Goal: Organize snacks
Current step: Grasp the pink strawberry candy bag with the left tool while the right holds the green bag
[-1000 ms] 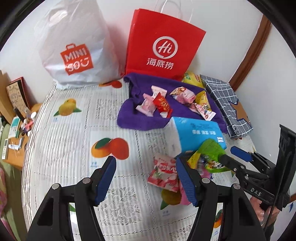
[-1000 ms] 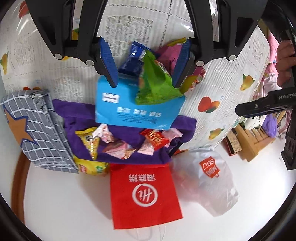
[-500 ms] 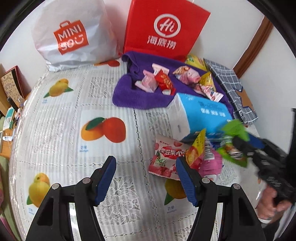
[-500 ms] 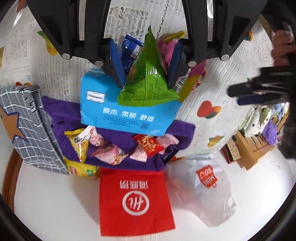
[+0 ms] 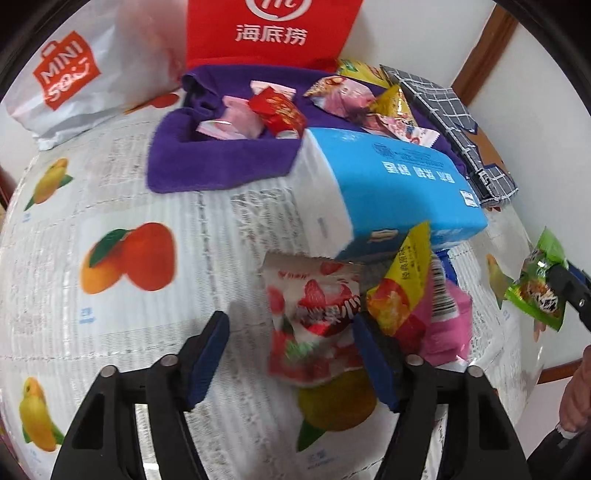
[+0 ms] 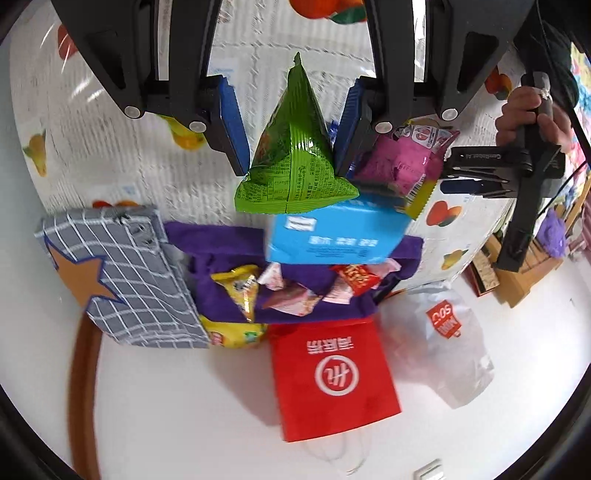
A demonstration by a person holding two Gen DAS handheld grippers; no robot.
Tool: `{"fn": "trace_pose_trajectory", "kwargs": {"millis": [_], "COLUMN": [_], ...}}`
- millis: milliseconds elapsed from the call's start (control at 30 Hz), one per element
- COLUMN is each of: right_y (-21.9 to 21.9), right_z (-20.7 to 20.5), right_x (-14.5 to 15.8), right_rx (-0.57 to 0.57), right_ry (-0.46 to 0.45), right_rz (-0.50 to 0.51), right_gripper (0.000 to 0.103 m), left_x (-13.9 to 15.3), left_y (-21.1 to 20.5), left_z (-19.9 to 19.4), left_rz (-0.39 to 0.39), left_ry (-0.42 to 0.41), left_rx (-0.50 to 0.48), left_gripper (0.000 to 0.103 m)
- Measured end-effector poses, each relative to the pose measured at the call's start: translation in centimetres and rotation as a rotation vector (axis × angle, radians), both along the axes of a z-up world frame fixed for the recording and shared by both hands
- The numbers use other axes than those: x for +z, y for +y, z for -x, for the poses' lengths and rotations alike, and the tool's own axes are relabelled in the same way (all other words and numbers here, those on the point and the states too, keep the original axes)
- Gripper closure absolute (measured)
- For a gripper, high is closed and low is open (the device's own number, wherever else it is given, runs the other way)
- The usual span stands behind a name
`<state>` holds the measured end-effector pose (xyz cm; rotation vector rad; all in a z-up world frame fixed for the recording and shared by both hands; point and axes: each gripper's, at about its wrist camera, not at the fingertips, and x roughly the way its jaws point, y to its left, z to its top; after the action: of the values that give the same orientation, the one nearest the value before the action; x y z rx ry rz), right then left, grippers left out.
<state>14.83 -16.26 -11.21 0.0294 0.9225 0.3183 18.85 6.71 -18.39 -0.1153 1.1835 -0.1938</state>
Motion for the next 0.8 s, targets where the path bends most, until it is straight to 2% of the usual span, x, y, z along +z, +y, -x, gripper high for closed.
{"fn": "trace_pose_trajectory", "kwargs": {"millis": [133, 200, 267, 333, 433, 533, 600, 633, 800], "right_y": [-0.6, -0.7, -0.7, -0.6, -0.7, -0.6, -0.7, -0.6, -0.3], "right_z": [0.1, 0.0, -0.1, -0.1, 0.0, 0.0, 0.0, 0.0, -0.1], "right_x": [-1.0, -1.5, -2.0, -2.3, -2.6, -2.9, -3.0, -3.2, -3.6], "right_rx": [-0.009, -0.009, -0.007, -0.003, 0.01, 0.017, 0.02, 0.022, 0.023], "right_ry": [0.024, 0.034, 0.046, 0.053, 0.054, 0.058, 0.062, 0.064, 0.073], "right_rz": [-0.007, -0.01, -0.017, -0.024, -0.032, -0.035, -0.041, -0.045, -0.054], "right_gripper": [0.057, 0.057, 0.057, 0.057, 0.057, 0.057, 0.057, 0.057, 0.057], "left_x": [-0.4, -0.3, -0.2, -0.1, 0.1, 0.2, 0.2, 0.1, -0.3], "left_y": [-0.9, -1.3, -1.1, -0.4, 1.1, 3.0, 4.1, 4.3, 3.7], "left_z": [0.1, 0.4, 0.6, 0.9, 2.0, 3.0, 3.4, 3.4, 3.1], "left_rz": [-0.013, -0.026, 0.013, 0.044, 0.016, 0.03, 0.028, 0.018, -0.01], "left_ry": [-0.026, -0.045, -0.044, -0.033, -0.037, -0.021, -0.017, -0.013, -0.028], "left_rx": [-0.018, -0.029, -0.03, -0.017, 0.025, 0.076, 0.115, 0.126, 0.146], "left_gripper": [0.031, 0.036, 0.058, 0.06, 0.06, 0.058, 0.05, 0.04, 0.03]}}
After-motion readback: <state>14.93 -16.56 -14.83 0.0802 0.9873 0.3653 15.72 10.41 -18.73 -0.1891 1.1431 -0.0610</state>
